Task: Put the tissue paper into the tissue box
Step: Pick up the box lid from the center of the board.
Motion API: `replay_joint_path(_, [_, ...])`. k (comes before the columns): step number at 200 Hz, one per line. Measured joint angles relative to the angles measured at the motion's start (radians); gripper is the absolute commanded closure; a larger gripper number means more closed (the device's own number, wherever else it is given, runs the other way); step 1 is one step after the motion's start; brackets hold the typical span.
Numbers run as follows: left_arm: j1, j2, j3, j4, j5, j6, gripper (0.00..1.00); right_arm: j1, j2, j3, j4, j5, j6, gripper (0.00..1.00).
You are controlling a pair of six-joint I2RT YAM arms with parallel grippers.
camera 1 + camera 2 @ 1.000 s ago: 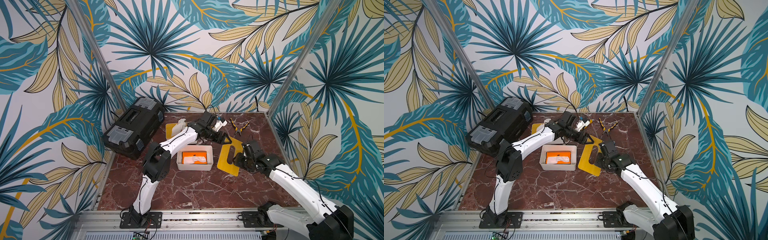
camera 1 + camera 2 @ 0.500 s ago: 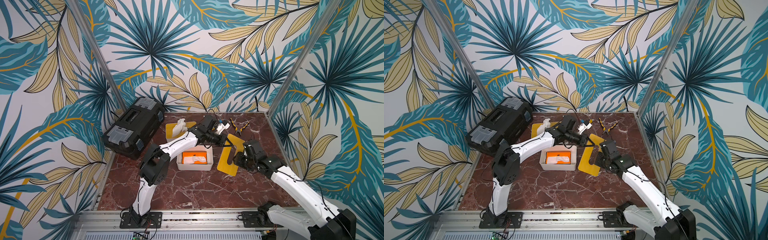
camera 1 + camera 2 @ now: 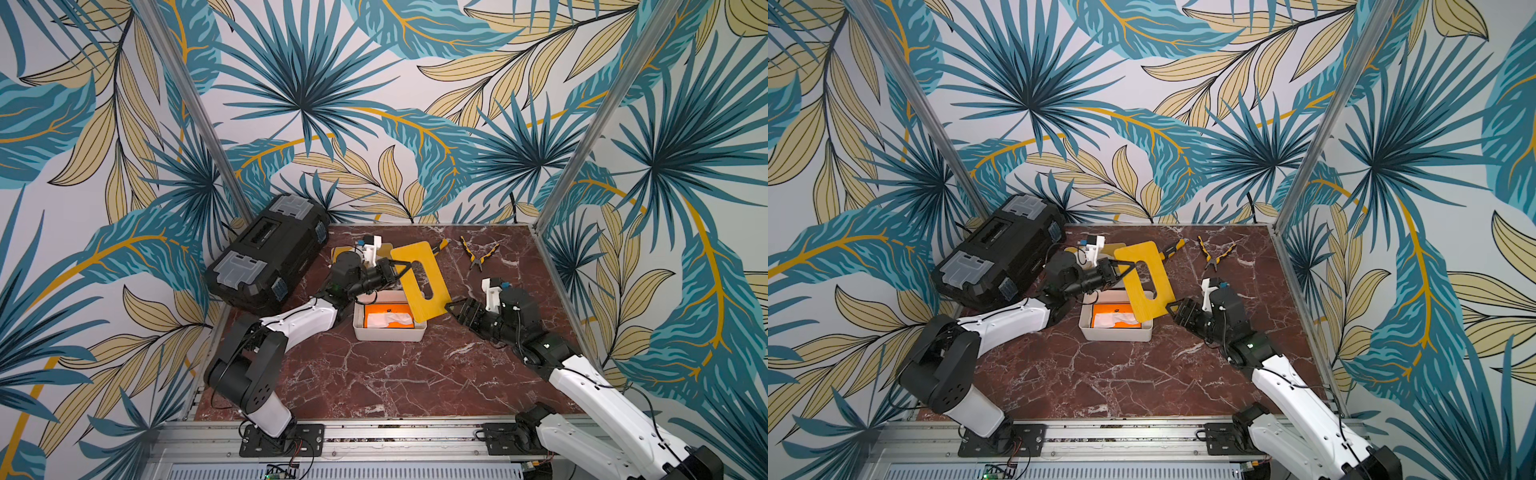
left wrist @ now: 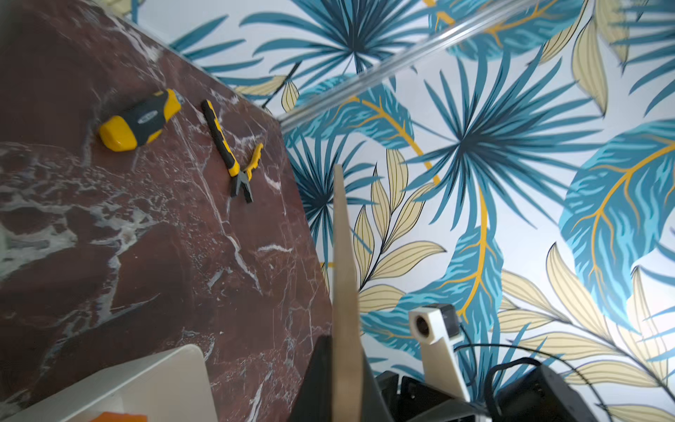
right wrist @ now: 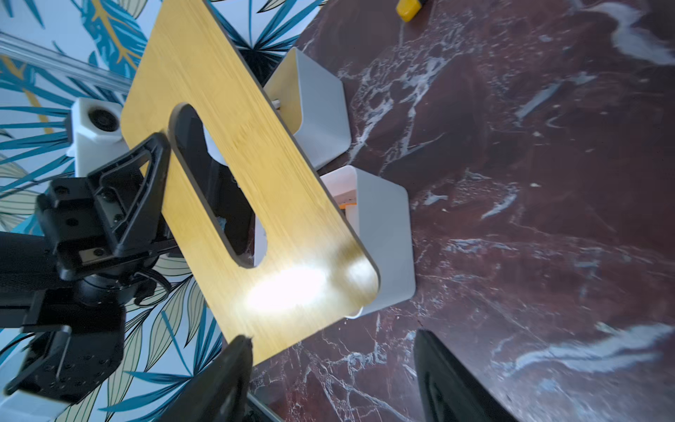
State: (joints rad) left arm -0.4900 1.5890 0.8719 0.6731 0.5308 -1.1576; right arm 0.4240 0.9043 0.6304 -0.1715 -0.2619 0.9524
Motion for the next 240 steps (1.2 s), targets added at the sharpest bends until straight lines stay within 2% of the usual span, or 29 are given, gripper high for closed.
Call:
replay_joint_path(40, [0.002, -0.120, -0.209, 0.197, -0.159, -0.130, 1.00, 0.119, 0.063, -0.081, 0.331, -0.005, 0.089, 0.19])
replay_joint_path(66, [0.003, -0.206, -0.289, 0.246, -0.238, -0.170, 1.00, 0.183, 0.108, -0.087, 0.526, 0.034, 0.121, 0.23])
replay_joint_path(133, [0.005, -0.386, -0.362, 0.244, -0.356, -0.179, 1.00, 0.235, 0.317, -0.087, 0.911, 0.058, 0.253, 0.54])
replay_joint_path(172, [0.006, -0.452, -0.383, 0.193, -0.393, -0.167, 1.00, 0.257, 0.347, -0.084, 1.005, 0.052, 0.287, 0.81])
replay_joint_path(188, [0.006, -0.468, -0.386, 0.173, -0.409, -0.168, 0.89, 0.261, 0.347, -0.071, 1.005, 0.044, 0.296, 0.90])
replay_joint_path(200, [0.008, -0.480, -0.386, 0.159, -0.423, -0.171, 0.78, 0.262, 0.340, -0.052, 1.006, 0.031, 0.310, 1.00])
replay_joint_path(219, [0.010, -0.506, -0.391, 0.109, -0.437, -0.122, 0.60, 0.266, 0.299, -0.005, 0.919, 0.021, 0.280, 1.00])
replay_joint_path(231, [0.010, -0.538, -0.391, 0.058, -0.443, -0.066, 0.45, 0.256, 0.267, 0.021, 0.806, 0.021, 0.245, 1.00])
replay_joint_path(240, [0.010, -0.562, -0.391, 0.006, -0.445, -0.028, 0.39, 0.249, 0.243, 0.051, 0.716, 0.019, 0.214, 1.00])
